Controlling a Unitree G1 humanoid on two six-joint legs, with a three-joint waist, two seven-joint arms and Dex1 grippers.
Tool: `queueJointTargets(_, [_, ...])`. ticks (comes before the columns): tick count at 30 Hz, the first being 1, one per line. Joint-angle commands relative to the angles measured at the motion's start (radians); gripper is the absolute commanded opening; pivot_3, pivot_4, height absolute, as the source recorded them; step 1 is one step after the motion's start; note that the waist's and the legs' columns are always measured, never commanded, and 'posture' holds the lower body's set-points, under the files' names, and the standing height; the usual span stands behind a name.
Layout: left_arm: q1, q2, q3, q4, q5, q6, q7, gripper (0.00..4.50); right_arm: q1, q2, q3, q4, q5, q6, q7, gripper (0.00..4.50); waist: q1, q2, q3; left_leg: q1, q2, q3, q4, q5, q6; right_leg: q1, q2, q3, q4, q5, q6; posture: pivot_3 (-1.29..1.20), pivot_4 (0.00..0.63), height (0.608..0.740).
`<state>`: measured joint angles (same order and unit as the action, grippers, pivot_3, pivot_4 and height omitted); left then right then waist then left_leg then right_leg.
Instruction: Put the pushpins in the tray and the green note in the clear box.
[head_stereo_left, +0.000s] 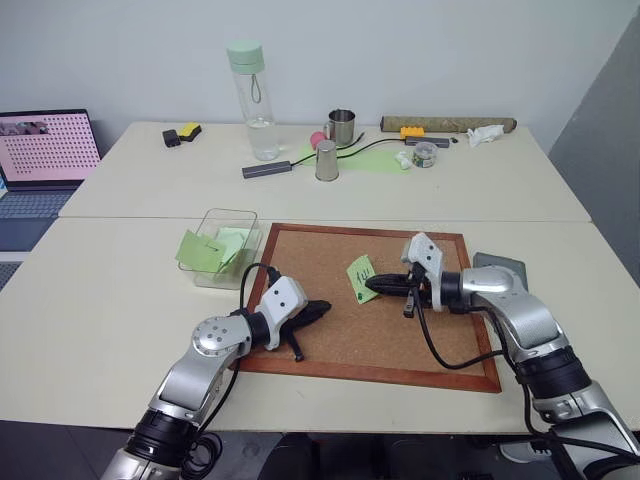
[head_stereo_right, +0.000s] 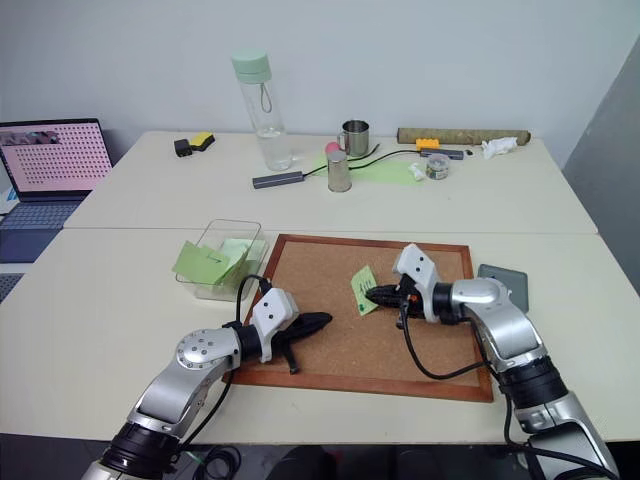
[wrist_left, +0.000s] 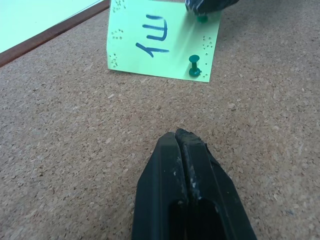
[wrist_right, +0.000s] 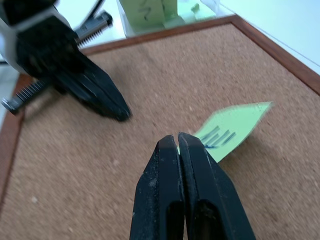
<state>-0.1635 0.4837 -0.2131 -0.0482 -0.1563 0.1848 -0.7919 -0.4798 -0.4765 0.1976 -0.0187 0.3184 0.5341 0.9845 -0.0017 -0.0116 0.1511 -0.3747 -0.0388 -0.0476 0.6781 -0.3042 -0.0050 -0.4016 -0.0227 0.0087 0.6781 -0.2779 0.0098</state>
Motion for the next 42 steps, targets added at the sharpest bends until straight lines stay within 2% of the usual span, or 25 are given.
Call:
queueJointTargets(1, [0.04, 0.016, -0.024, 0.044, 0.037, 0.032, 0.0, 0.0, -0.026, 0.008, -0.072, -0.055, 0.081, 0.083, -0.02, 0.01, 0.0, 0.0, 0.0, 0.0, 0.0, 0.0, 0.0, 0.0, 0.0, 0.0, 0.0, 0.0, 0.0, 0.0, 0.0, 0.0, 0.15, 0.74])
queueJointTargets(11, [0.04, 0.012, -0.027, 0.045, 0.041, 0.033, 0.002, 0.0, -0.044, 0.014, -0.167, -0.082, 0.181, 0.194, -0.07, 0.01, 0.0, 0.0, 0.0, 0.0, 0.0, 0.0, 0.0, 0.0, 0.0, 0.0, 0.0, 0.0, 0.0, 0.0, 0.0, 0.0, 0.15, 0.74])
queueJointTargets(19, [0.05, 0.012, -0.024, 0.042, 0.04, 0.031, 0.009, 0.0, 0.054, -0.183, -0.344, -0.158, 0.209, 0.22, -0.078, 0.01, 0.002, 0.0, 0.0, -0.003, 0.0, 0.0, 0.0, 0.0, 0.0, -0.002, 0.0, 0.0, -0.002, 0.0, 0.0, 0.0, 0.15, 0.74])
queueJointTargets(24, [0.047, 0.012, -0.025, 0.049, 0.041, 0.028, 0.004, 0.0, 0.165, -0.322, -0.375, -0.062, 0.063, 0.095, -0.114, 0.01, 0.002, 0.0, 0.0, -0.002, 0.0, 0.0, -0.001, 0.0, 0.0, -0.001, 0.0, 0.0, -0.001, 0.0, 0.0, 0.0, 0.15, 0.74])
queueJointTargets(32, [0.033, 0.01, -0.03, 0.062, 0.042, 0.027, -0.005, 0.0, 0.133, -0.31, -0.346, 0.185, -0.074, -0.017, -0.247, 0.01, 0.0, 0.001, 0.0, -0.001, 0.0, 0.001, -0.001, 0.0, 0.0, -0.001, 0.0, 0.001, 0.0, 0.0, 0.0, 0.0, 0.15, 0.74])
queueJointTargets(36, [0.038, 0.012, -0.027, 0.057, 0.043, 0.029, -0.004, 0.0, 0.111, -0.301, -0.351, 0.22, -0.086, -0.034, -0.264, 0.54, 0.0, 0.001, 0.0, -0.001, 0.0, 0.002, -0.001, 0.0, 0.0, -0.001, 0.0, 0.001, 0.0, 0.0, 0.0, 0.0, 0.15, 0.74])
queueJointTargets(38, [0.043, 0.014, -0.025, 0.054, 0.042, 0.029, -0.004, 0.0, 0.097, -0.299, -0.363, 0.226, -0.08, -0.023, -0.276, 1.06, 0.0, 0.001, -0.001, -0.001, 0.0, 0.002, -0.001, 0.0, 0.0, -0.001, 0.0, 0.001, 0.0, 0.0, 0.0, 0.0, 0.15, 0.74])
queueJointTargets(42, [0.05, 0.015, -0.023, 0.052, 0.043, 0.03, 0.0, 0.0, 0.091, -0.305, -0.381, 0.197, -0.049, 0.011, -0.263, 1.7, 0.0, 0.001, -0.001, -0.001, 0.0, 0.002, -0.001, 0.0, 0.0, -0.001, 0.0, 0.001, 0.0, 0.0, 0.0, 0.0, 0.15, 0.74])
